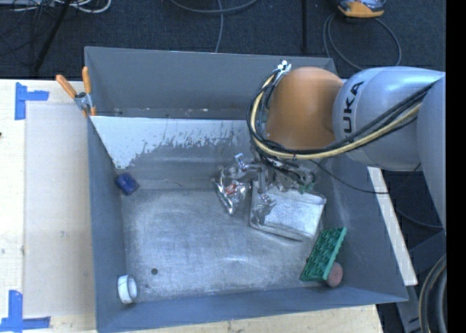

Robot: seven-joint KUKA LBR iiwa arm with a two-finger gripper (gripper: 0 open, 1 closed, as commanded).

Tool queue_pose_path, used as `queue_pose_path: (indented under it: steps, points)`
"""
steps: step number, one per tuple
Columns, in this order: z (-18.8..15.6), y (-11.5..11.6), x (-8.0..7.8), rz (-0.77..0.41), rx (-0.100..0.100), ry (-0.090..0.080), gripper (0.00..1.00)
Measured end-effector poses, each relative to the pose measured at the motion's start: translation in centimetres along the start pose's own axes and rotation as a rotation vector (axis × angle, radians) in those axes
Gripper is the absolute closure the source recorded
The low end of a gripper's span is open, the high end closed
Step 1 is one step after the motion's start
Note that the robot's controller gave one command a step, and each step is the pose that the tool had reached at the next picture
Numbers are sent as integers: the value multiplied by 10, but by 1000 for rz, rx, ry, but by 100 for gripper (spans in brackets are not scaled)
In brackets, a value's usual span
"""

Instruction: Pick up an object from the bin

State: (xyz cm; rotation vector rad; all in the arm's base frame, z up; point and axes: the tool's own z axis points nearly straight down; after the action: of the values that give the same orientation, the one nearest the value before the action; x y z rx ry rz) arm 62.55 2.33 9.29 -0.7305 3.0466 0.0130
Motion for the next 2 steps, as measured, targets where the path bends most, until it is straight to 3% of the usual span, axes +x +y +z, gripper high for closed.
queue_pose_path:
  steps: [1, 2]
  points:
    - [6, -3, 4, 1, 5, 6, 100]
    - [-26, 16, 1, -364, 4, 7, 100]
